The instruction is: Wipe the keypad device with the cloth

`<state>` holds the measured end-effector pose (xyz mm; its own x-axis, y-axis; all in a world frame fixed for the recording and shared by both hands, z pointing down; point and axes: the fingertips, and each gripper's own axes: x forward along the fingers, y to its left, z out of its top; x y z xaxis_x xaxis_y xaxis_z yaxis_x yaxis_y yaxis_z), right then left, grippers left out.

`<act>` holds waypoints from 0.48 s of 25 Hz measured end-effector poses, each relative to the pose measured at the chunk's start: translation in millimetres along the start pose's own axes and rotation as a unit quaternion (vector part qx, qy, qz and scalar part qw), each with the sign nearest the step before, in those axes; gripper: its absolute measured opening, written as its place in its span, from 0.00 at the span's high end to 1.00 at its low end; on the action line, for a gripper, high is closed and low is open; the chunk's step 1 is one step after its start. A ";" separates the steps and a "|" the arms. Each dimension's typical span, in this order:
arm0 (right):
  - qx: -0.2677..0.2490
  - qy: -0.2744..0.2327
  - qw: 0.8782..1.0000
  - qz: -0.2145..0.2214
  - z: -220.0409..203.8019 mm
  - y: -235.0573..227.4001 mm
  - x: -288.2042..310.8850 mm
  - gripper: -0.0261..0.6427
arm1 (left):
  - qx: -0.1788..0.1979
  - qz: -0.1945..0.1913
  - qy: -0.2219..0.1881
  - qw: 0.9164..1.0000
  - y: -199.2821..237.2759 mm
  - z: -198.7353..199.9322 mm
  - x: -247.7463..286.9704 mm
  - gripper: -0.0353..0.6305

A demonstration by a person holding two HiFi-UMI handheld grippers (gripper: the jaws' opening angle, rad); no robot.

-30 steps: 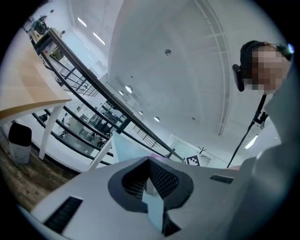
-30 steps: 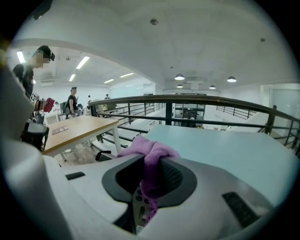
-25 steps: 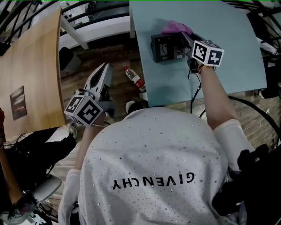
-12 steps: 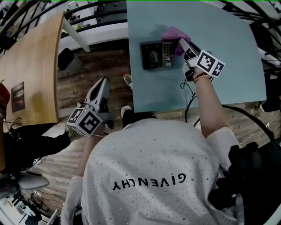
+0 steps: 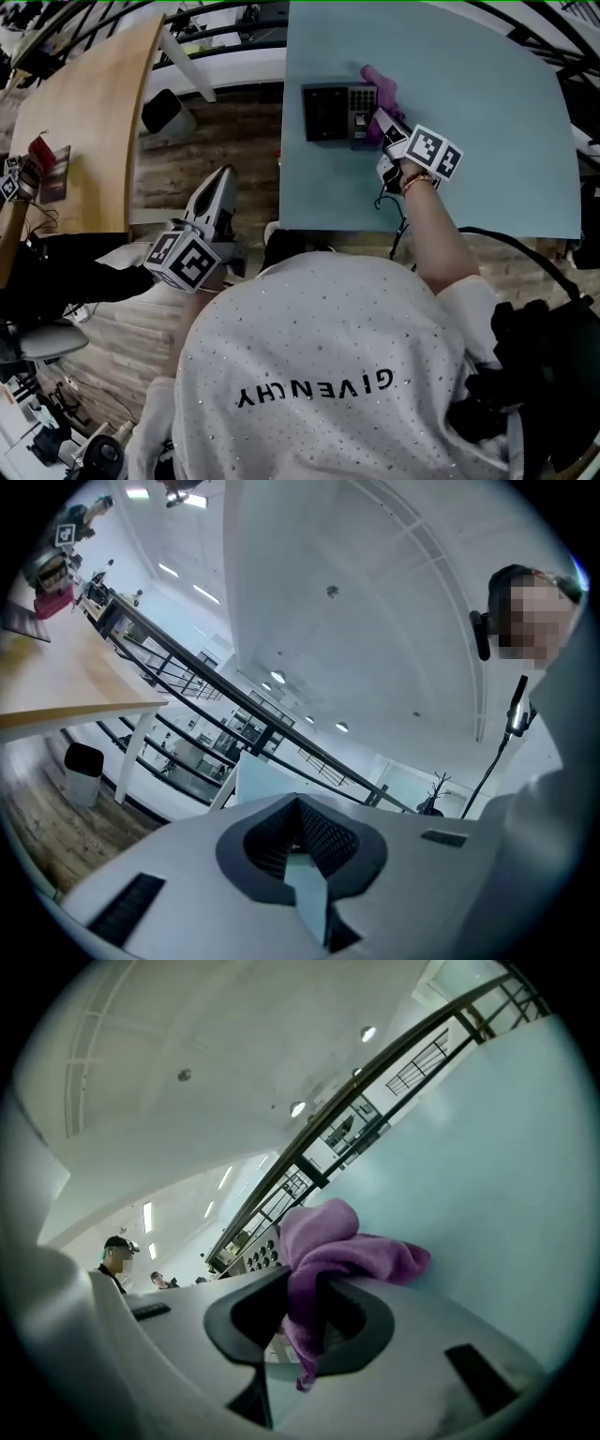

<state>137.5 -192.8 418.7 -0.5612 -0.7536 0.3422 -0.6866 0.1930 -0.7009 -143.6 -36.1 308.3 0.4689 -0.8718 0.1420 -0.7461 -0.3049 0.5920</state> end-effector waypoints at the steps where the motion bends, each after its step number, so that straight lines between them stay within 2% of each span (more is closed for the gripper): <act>1: 0.012 0.007 1.000 0.001 -5.9 -3.2 -2.4 0.85 | -0.001 0.002 -0.004 1.000 -3.0 -2.2 -1.2 0.95; 4: 0.017 0.041 0.999 -0.001 -21.3 -11.5 -7.1 0.85 | -0.002 0.002 -0.028 1.000 -14.6 -4.2 -1.5 0.95; 8: -0.035 0.110 0.993 -0.027 -35.6 -12.9 -10.3 0.85 | -0.007 0.008 -0.049 0.999 -30.6 8.1 -0.5 0.95; 12: -0.078 0.142 0.986 -0.032 -47.5 -12.5 -17.6 0.86 | -0.002 0.017 -0.059 0.998 -46.0 -0.6 -9.4 0.95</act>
<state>134.0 -152.1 451.3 -0.6060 -0.5653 0.5597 -0.7750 0.2611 -0.5754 -113.4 -13.7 280.3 0.3830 -0.9213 0.0676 -0.7590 -0.2722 0.5914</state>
